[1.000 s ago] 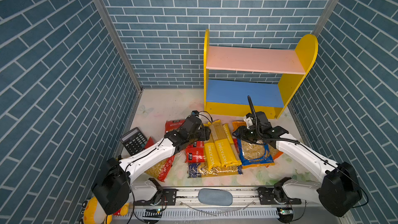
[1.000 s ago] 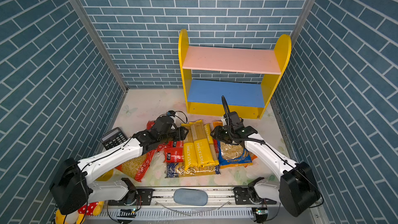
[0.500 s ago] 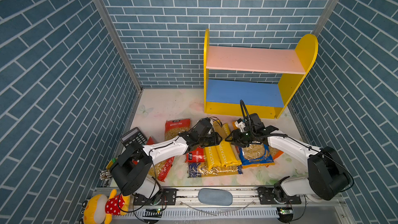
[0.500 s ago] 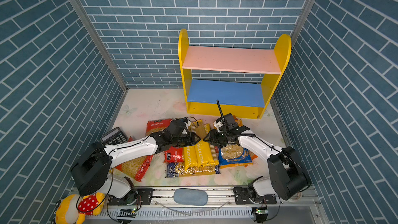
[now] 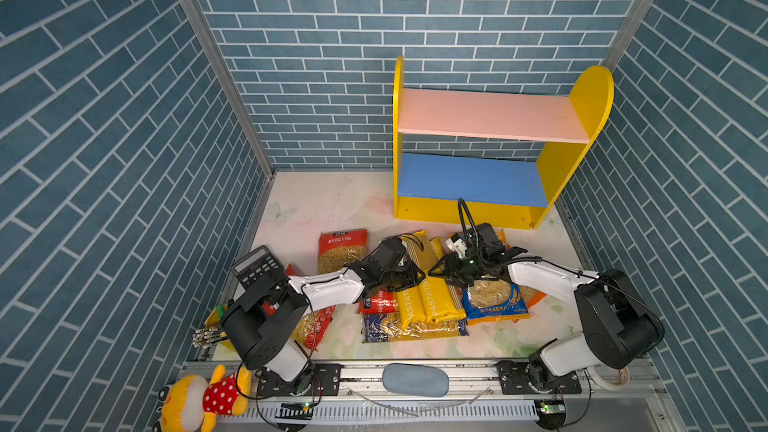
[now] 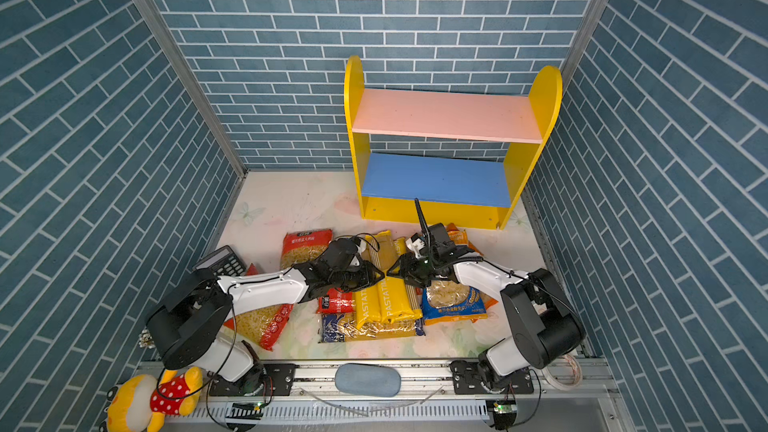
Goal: Place and organize the pasta boxes and bags onto the shelf
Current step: 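Grasp the spaghetti pack with both grippers and lift it upright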
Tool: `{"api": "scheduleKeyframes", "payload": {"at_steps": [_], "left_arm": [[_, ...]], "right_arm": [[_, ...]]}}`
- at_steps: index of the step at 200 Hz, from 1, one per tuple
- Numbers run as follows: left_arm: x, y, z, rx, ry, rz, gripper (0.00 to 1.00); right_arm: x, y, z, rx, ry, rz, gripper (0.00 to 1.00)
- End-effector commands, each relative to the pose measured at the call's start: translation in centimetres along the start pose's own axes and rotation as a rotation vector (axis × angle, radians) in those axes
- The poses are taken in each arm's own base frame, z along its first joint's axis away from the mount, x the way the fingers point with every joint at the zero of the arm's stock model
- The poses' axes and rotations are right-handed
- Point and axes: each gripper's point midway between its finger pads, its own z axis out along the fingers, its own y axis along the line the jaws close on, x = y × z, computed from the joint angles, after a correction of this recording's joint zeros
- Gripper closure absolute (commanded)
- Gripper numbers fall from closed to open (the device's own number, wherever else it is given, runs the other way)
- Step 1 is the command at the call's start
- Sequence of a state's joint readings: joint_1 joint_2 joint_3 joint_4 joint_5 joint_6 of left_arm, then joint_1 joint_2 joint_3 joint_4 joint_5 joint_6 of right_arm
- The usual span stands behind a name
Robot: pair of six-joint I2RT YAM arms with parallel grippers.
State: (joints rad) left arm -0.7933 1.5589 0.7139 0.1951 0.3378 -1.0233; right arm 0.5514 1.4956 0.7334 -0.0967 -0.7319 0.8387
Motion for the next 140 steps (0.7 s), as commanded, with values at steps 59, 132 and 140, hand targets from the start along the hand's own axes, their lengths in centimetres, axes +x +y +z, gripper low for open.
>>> {"api": "scheduleKeyframes", "payload": {"at_steps": [59,132,140], "left_arm": [[-0.4,0.1,-0.6,0.089,-0.01,-0.048,0.74],[-5.0,-1.8,-6.3,0.259,-0.158,-0.059,0.52],[-5.6,-2.0,-7.3,0.27,-0.181,-0.05,0.5]], "right_arm": [[0.2,1.8,1.0,-0.153,-0.019,-0.004,0.67],[-0.9,6.7,-2.0,-0.296,-0.146,-0.113,0.92],[-0.9,7.6,-2.6,-0.317,-0.162,-0.138,0.93]]}}
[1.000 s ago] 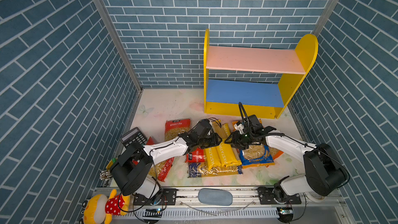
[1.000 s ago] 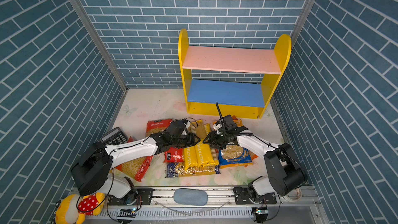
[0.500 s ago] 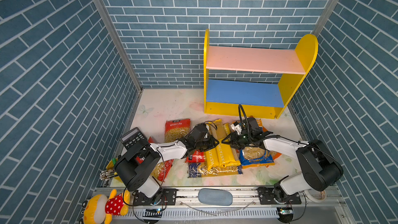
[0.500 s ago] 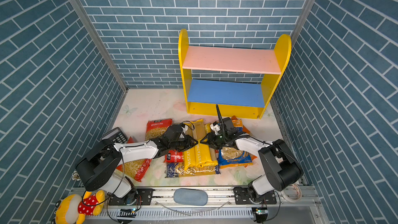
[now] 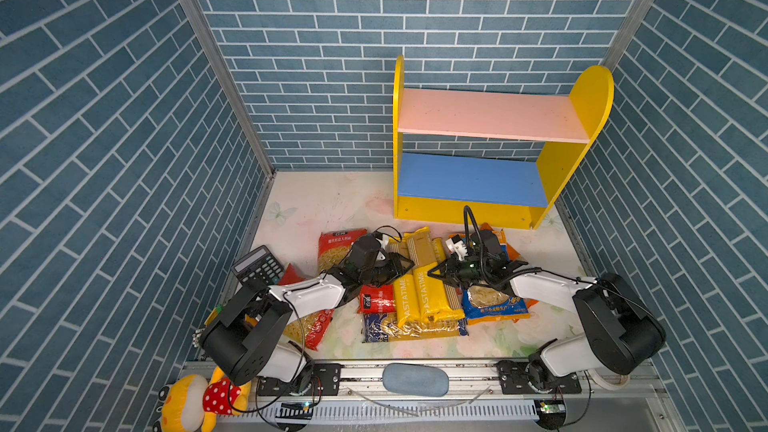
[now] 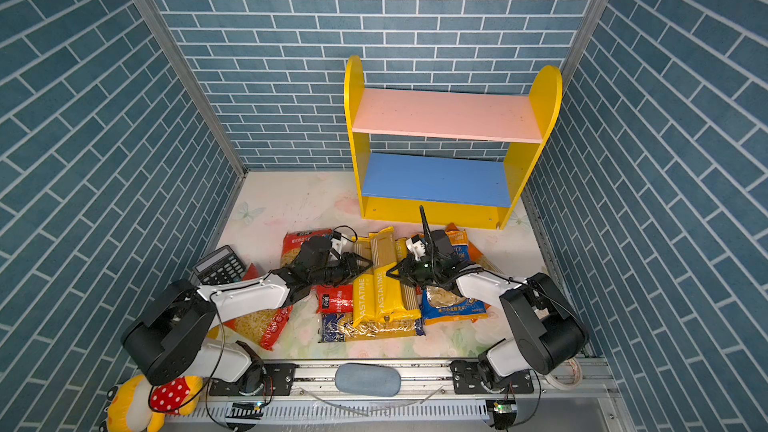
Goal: Place and organize the pasta boxes and bags onto the shelf
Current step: 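Grasp the spaghetti pack with both grippers and lift it upright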
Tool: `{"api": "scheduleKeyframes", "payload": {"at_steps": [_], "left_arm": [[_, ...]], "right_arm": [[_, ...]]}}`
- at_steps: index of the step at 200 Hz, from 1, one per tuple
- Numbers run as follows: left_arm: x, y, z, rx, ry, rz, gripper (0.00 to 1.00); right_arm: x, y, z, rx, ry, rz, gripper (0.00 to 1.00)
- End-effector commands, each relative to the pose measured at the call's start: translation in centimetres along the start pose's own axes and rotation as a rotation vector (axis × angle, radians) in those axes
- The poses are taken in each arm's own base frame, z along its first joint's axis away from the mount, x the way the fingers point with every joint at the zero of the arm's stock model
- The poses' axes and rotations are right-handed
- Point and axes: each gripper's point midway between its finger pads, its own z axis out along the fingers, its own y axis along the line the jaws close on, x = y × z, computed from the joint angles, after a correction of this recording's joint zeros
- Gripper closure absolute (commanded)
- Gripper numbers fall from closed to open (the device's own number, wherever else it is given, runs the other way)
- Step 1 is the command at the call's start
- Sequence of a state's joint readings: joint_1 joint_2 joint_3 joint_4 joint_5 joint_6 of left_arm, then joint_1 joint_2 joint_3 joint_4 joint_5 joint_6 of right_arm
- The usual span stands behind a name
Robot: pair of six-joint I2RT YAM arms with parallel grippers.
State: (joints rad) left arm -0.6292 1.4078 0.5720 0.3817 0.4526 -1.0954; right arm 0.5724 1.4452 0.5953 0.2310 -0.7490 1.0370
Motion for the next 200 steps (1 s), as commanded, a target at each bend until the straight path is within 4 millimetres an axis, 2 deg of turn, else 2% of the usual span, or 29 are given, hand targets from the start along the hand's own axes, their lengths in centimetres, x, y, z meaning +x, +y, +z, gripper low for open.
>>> {"api": "scheduleKeyframes", "payload": {"at_steps": [1,44,76,101,152,168,191,193,200], "left_arm": [[-1.8,-2.5,-2.3,0.097,-0.054,0.046,0.49],[-4.9,-5.3,-6.2,0.16,-0.182,0.111,0.18],[-6.1,-8.4,-6.8,0.238,-0.22,0.165,0.12],[-6.7,-10.7,-6.5,0.318,-0.213,0.182,0.11],[-6.4,-12.5,-5.2,0.39,-0.201,0.197,0.2],[-6.4,-13.6,-5.1,0.441,-0.188,0.216,0.28],[-6.5,-13.8,-5.1,0.453,-0.192,0.222,0.44],[-6.7,-14.6,-5.4,0.468,-0.199,0.232,0.45],[-6.9,-15.1,-5.6,0.479,-0.203,0.238,0.49]], "right_arm": [[-0.8,6.2,-1.8,-0.178,-0.069,-0.164,0.93],[-1.4,12.6,-5.0,-0.336,-0.174,-0.306,0.95],[-1.2,17.4,-6.8,-0.431,-0.207,-0.394,0.95],[-0.8,19.5,-7.2,-0.468,-0.205,-0.43,0.95],[0.2,21.5,-7.4,-0.512,-0.191,-0.463,0.95],[0.2,21.7,-7.4,-0.52,-0.186,-0.458,0.95],[0.1,21.6,-7.2,-0.529,-0.185,-0.443,0.94],[0.1,21.6,-7.2,-0.53,-0.185,-0.441,0.94],[0.0,21.5,-7.0,-0.53,-0.183,-0.433,0.93]]}}
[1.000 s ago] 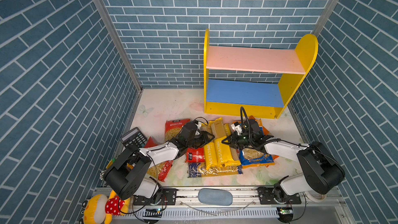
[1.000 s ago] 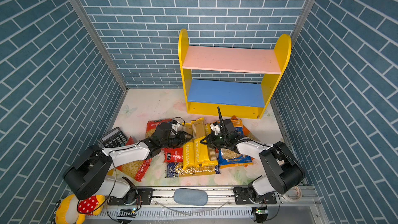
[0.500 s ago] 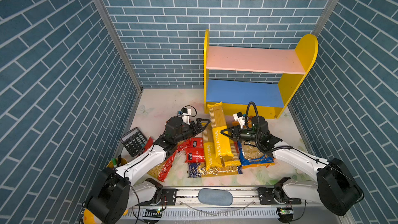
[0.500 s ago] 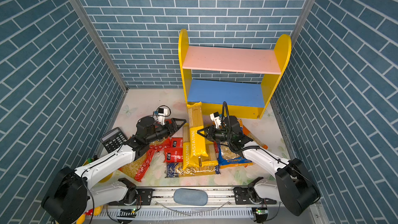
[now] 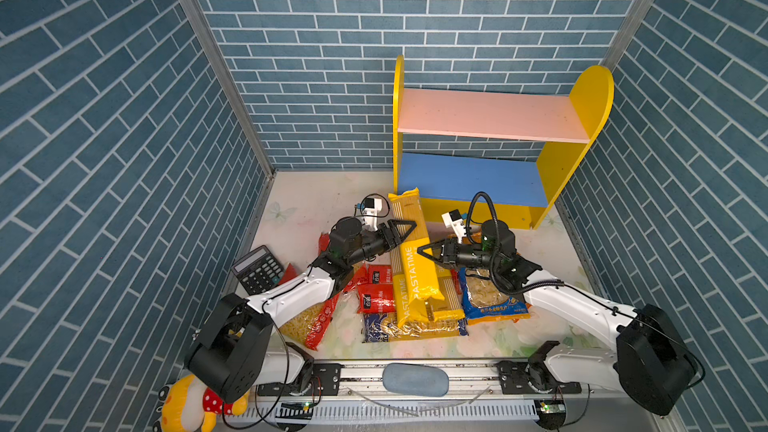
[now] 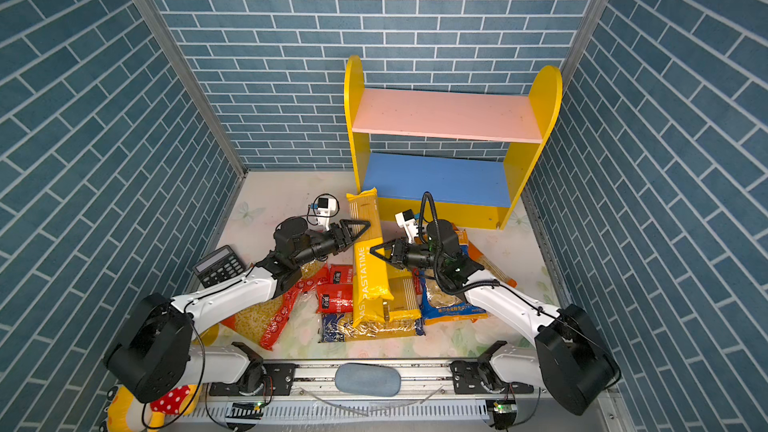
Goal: Place and organize the pasta boxes and bags onto the shelf
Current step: 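Grasp the spaghetti pack with both grippers and lift it upright, then raise the pack to the pink shelf with right gripper while left releases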
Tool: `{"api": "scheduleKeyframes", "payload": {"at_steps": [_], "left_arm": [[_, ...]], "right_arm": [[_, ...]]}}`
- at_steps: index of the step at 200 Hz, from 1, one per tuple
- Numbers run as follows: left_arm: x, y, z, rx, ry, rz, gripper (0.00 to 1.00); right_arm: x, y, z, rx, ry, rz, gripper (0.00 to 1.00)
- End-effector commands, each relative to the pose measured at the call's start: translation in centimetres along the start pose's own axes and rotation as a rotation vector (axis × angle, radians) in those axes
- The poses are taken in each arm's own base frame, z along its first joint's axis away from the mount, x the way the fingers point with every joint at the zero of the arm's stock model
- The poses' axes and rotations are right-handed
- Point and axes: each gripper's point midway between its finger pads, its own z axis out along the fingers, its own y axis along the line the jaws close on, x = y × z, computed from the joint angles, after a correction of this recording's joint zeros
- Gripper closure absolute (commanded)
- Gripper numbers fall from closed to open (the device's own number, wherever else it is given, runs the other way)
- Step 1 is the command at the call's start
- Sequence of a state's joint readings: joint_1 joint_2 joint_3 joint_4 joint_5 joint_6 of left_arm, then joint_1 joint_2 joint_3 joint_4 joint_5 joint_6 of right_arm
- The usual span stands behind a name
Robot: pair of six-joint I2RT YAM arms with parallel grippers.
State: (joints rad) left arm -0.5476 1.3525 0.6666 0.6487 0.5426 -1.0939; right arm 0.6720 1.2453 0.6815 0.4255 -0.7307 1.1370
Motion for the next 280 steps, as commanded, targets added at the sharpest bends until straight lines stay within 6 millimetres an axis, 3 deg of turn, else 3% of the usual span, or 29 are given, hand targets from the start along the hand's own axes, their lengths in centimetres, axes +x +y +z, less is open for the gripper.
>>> {"api": "scheduleKeyframes", "payload": {"at_steps": [1,37,76,125,159,185,199,215,240,280], "left_arm": [[-1.7,-4.6,0.1,0.135,-0.034,0.074,0.5],[-2.1,-6.1,0.0,0.173,-0.038,0.105,0.74],[-3.4,-8.5,-0.3,0.222,-0.072,0.136,0.92],[-6.7,-11.7,-1.1,0.275,-0.169,0.144,1.0],[-9.8,-14.1,-1.5,0.296,-0.243,0.176,1.0],[-10.5,-15.5,-1.1,0.339,-0.242,0.18,1.0],[-10.7,-15.9,-1.1,0.338,-0.243,0.188,1.0],[-11.0,-16.9,-1.0,0.343,-0.237,0.208,0.98],[-11.3,-18.5,-0.8,0.348,-0.211,0.255,0.82],[-11.3,-19.5,-1.0,0.325,-0.192,0.313,0.49]], "right_arm": [[-2.7,8.1,-0.8,-0.215,-0.078,-0.176,0.93],[-3.0,7.8,-0.5,-0.222,-0.089,-0.149,0.82],[-3.1,7.1,-0.6,-0.209,-0.102,-0.132,0.6],[-1.9,4.4,-0.5,-0.14,-0.09,-0.122,0.4],[-1.4,5.4,-0.8,-0.154,-0.093,-0.167,0.38],[-1.9,6.5,-1.3,-0.158,-0.12,-0.204,0.44],[-2.3,7.3,-1.6,-0.166,-0.142,-0.233,0.53],[-2.8,8.3,-2.0,-0.169,-0.167,-0.278,0.71],[-3.9,10.7,-2.7,-0.181,-0.208,-0.36,0.87],[-6.6,13.9,-4.5,-0.214,-0.275,-0.437,0.96]]}}
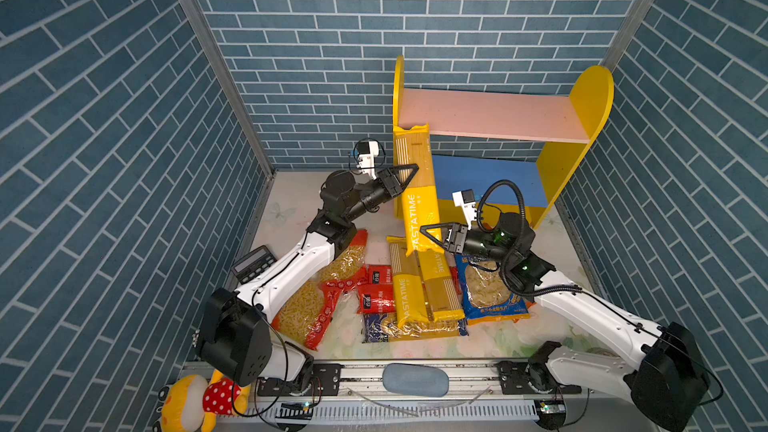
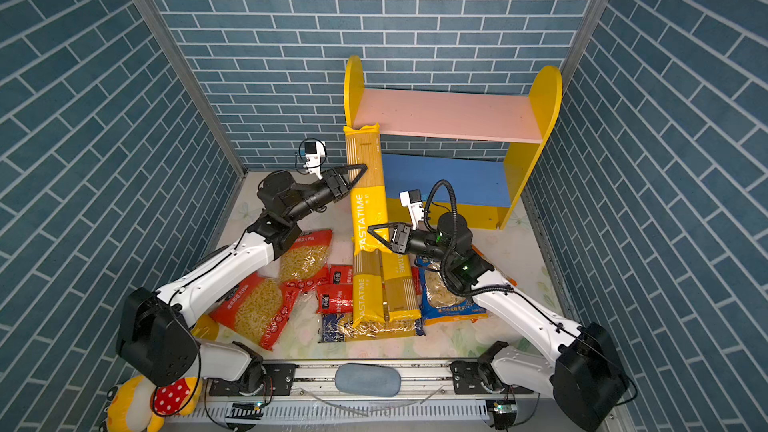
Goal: Place and organize the pasta boxes and bags onto the shelf
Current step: 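Raise the pack to the pink shelf with right gripper while left releases, then stand the pack upright on the pink shelf and open the right gripper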
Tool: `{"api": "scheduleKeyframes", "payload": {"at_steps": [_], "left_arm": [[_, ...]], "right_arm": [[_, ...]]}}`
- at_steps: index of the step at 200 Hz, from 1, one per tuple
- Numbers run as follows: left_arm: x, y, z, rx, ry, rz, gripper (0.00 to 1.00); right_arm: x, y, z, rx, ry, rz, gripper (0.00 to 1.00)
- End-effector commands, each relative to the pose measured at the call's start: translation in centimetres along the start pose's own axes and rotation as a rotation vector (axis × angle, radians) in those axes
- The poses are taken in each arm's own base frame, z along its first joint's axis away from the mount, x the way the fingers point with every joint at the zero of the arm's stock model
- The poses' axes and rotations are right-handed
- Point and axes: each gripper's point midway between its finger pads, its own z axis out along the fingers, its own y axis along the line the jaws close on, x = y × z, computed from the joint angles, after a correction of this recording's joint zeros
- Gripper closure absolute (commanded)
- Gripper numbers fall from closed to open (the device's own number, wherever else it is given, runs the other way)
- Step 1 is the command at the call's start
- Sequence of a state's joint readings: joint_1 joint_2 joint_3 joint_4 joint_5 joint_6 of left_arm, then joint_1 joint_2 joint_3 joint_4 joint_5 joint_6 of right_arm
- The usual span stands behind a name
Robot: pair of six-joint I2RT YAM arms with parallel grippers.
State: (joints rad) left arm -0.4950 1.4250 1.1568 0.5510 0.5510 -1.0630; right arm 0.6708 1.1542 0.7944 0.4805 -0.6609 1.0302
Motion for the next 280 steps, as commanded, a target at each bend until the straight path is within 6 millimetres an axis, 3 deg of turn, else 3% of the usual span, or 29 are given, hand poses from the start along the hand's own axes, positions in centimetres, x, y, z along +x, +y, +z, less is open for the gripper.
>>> {"api": "scheduleKeyframes", "payload": {"at_steps": [1,25,52,75,144,206,246,254,280], "left_arm": [[-1.5,-5.0,-0.6,0.108,-0.017,0.12,0.48],[-1.5,-5.1,-1.0,0.096,-0.014,0.134,0.35],[-1.2,-4.3,-1.7,0.045,-0.012,0.152,0.27],[-0.7,-3.2,-2.3,-0.004,-0.009,0.165,0.26],[2.6,1.7,-6.3,-0.197,0.004,0.177,0.25],[4.8,3.9,-8.5,-0.261,-0.001,0.134,0.25],[5.6,4.4,-8.1,-0.268,0.003,0.127,0.25],[5.7,4.3,-8.0,-0.259,0.006,0.132,0.25],[6.3,5.0,-7.8,-0.264,0.008,0.127,0.25]], "right_arm": [[-4.6,4.8,-1.1,-0.078,-0.112,-0.168,0.96],[-7.4,6.6,-2.4,-0.092,-0.167,-0.215,1.0],[-10.4,7.8,-3.1,-0.077,-0.221,-0.223,1.0],[-12.6,8.9,-2.3,-0.073,-0.226,-0.193,1.0],[-20.5,9.4,1.0,0.067,-0.248,-0.027,1.0],[-25.5,5.7,5.4,0.112,-0.243,0.094,1.0],[-26.2,3.6,7.9,0.124,-0.189,0.155,1.0],[-26.0,3.2,8.2,0.127,-0.173,0.164,0.94],[-25.3,3.1,8.0,0.139,-0.14,0.149,0.61]]}}
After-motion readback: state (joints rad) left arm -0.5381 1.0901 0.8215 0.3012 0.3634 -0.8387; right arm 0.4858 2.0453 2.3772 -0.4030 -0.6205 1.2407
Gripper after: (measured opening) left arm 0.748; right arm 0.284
